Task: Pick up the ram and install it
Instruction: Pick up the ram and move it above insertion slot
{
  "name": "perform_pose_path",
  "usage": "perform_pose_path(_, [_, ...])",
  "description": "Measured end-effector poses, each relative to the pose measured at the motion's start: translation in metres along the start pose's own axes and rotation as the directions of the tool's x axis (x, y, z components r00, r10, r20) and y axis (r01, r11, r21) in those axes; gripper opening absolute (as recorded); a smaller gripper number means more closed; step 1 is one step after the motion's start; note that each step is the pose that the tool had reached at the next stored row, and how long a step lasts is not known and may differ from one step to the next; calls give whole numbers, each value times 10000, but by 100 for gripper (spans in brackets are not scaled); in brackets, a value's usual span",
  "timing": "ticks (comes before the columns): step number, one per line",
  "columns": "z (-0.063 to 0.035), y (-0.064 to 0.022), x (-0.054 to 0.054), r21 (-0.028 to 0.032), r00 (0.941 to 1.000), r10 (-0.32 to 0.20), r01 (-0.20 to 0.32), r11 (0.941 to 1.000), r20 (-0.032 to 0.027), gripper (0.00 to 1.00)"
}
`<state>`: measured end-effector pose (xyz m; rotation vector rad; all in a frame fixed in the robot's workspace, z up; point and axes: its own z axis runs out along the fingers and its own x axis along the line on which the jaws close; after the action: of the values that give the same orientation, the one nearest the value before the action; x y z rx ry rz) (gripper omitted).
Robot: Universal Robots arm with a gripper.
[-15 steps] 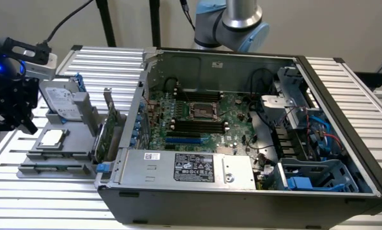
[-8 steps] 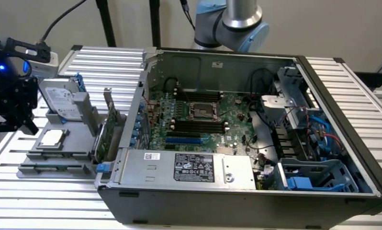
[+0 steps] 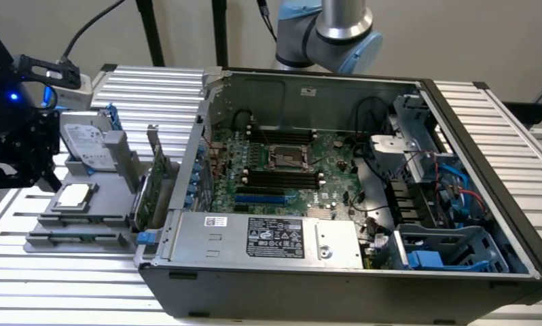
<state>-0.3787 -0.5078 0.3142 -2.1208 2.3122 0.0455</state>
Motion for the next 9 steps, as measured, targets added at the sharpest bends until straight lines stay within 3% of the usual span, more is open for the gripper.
perform_pose_path(2, [-1, -1, 0, -1, 10000, -1, 1, 10000, -1, 18])
perform_pose_path(5, [5, -2, 0, -1, 10000, -2, 2, 10000, -1, 36])
perform_pose_path(7, [38, -2, 1, 5, 10000, -2, 2, 10000, 0, 36])
perform_pose_path(8, [55, -2, 2, 6, 10000, -2, 2, 10000, 0, 42])
perform_pose_path(9, [73, -2, 3, 6, 10000, -1, 1, 10000, 0, 42])
